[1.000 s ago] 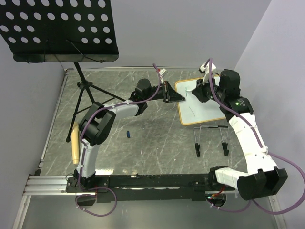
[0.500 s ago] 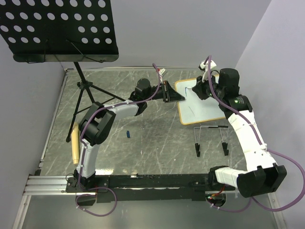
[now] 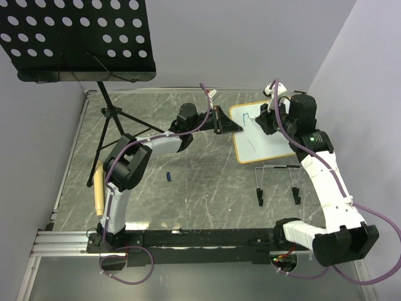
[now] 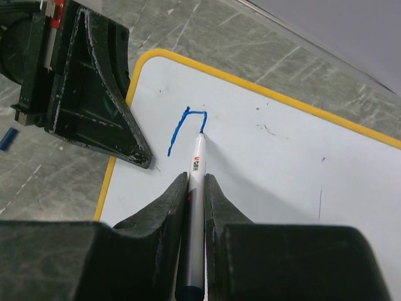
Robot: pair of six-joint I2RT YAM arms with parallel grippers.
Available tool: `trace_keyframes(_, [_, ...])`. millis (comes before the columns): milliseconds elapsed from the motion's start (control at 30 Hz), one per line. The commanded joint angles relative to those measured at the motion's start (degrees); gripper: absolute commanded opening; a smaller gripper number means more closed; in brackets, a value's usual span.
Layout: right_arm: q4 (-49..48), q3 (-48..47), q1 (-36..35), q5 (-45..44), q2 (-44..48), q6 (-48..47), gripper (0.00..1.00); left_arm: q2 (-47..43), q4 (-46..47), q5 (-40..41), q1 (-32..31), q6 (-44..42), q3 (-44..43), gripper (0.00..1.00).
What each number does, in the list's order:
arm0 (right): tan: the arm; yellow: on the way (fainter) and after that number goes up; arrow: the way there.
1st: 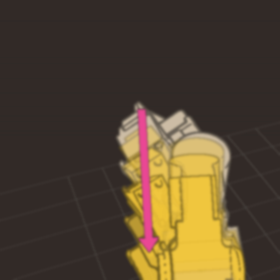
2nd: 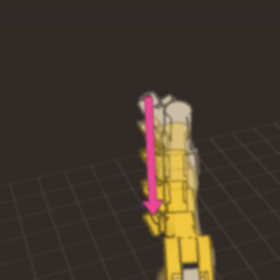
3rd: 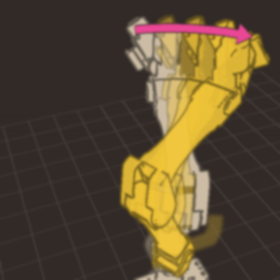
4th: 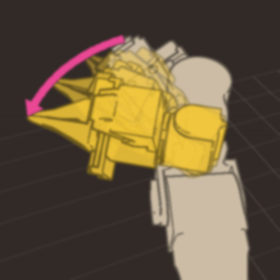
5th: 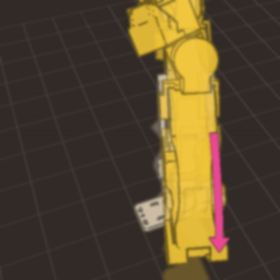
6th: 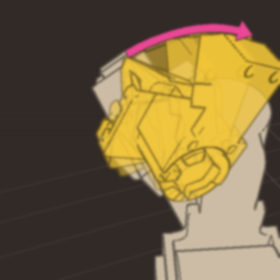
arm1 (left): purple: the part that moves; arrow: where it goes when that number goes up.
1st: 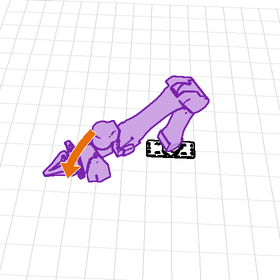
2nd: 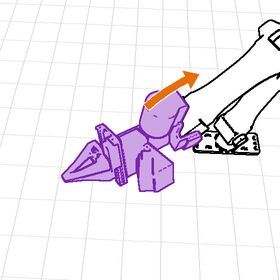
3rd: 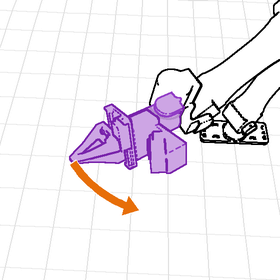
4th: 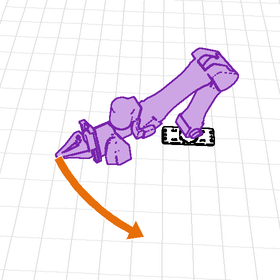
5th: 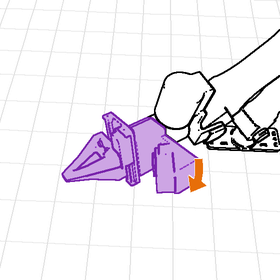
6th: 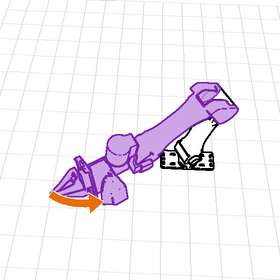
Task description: Write a sentence on the whiteboard
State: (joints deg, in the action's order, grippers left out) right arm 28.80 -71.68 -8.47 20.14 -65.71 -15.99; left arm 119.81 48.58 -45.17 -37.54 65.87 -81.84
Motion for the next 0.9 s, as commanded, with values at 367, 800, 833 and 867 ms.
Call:
trace_keyframes(367, [4.3,3.0,-0.8,3.8,2.1,-0.9,0.00,-5.6,9.6,-0.6,0.3,1.6,-1.4,0.01])
trace_keyframes(800, [1.7,-0.7,-2.3,1.7,2.1,0.1,0.00,-5.7,10.1,-0.4,0.4,1.7,-0.4,0.01])
trace_keyframes(833, [1.4,-0.7,-2.3,1.4,2.7,-0.2,0.00,-5.7,10.1,-0.4,0.4,1.7,-0.2,0.01])
trace_keyframes(867, [1.2,-0.9,-2.3,1.1,3.4,-0.4,0.00,-5.8,10.3,-0.4,0.4,1.8,-0.2,0.01])
